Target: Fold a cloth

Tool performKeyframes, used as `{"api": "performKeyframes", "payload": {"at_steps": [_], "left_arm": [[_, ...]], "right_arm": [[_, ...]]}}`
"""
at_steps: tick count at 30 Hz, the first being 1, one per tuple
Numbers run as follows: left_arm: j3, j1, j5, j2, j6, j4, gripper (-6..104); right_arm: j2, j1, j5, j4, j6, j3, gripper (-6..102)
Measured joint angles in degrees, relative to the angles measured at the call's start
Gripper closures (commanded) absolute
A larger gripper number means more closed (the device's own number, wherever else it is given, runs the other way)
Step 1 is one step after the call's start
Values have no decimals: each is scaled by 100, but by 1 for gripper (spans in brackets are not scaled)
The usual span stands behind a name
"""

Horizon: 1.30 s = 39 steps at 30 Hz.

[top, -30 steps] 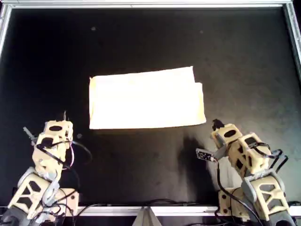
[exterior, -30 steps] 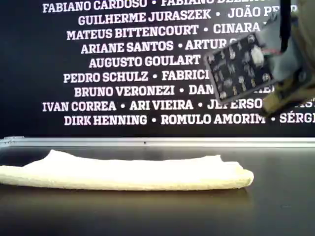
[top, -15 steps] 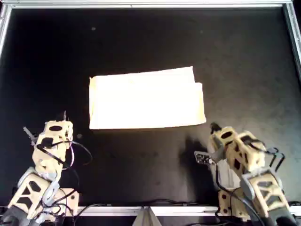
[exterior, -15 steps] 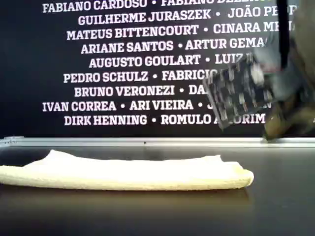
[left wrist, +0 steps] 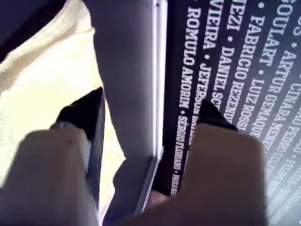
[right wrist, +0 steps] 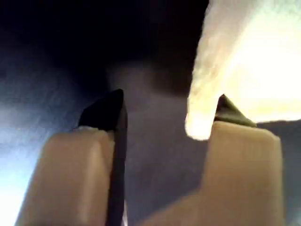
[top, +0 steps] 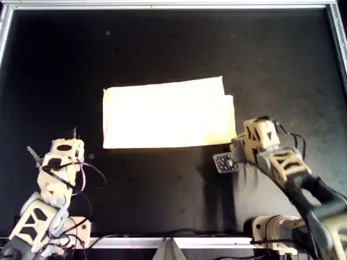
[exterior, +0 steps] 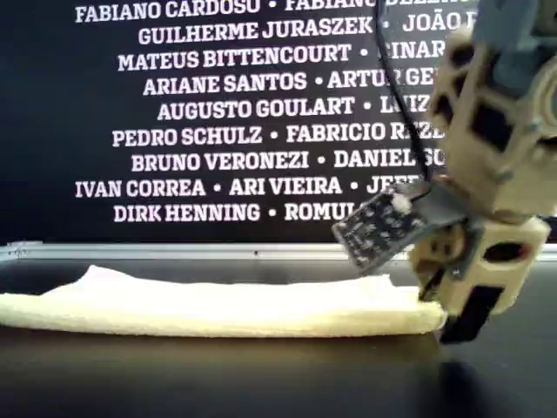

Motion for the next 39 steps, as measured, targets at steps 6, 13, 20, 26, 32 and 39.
{"api": "performKeyframes", "payload": {"at_steps": [6, 13, 20, 26, 32, 39], "left_arm": [[0, 0, 0, 0, 0, 0, 29], [0, 0, 0, 0, 0, 0, 29], [0, 0, -9, 0, 0, 0, 29], [0, 0, -9, 0, 0, 0, 29], [0, 0, -9, 0, 0, 0, 28], [0, 0, -9, 0, 0, 0, 28]], "right_arm": [[-940, 62, -281, 0, 123, -896, 19], [-1485, -18, -290, 0, 114, -1512, 21], [-1494, -26, -343, 0, 88, -1512, 46], [-1503, -26, -343, -9, 123, -1512, 90], [-1503, -26, -343, -9, 141, -1512, 96], [-1503, -9, -343, -9, 141, -1521, 95]]}}
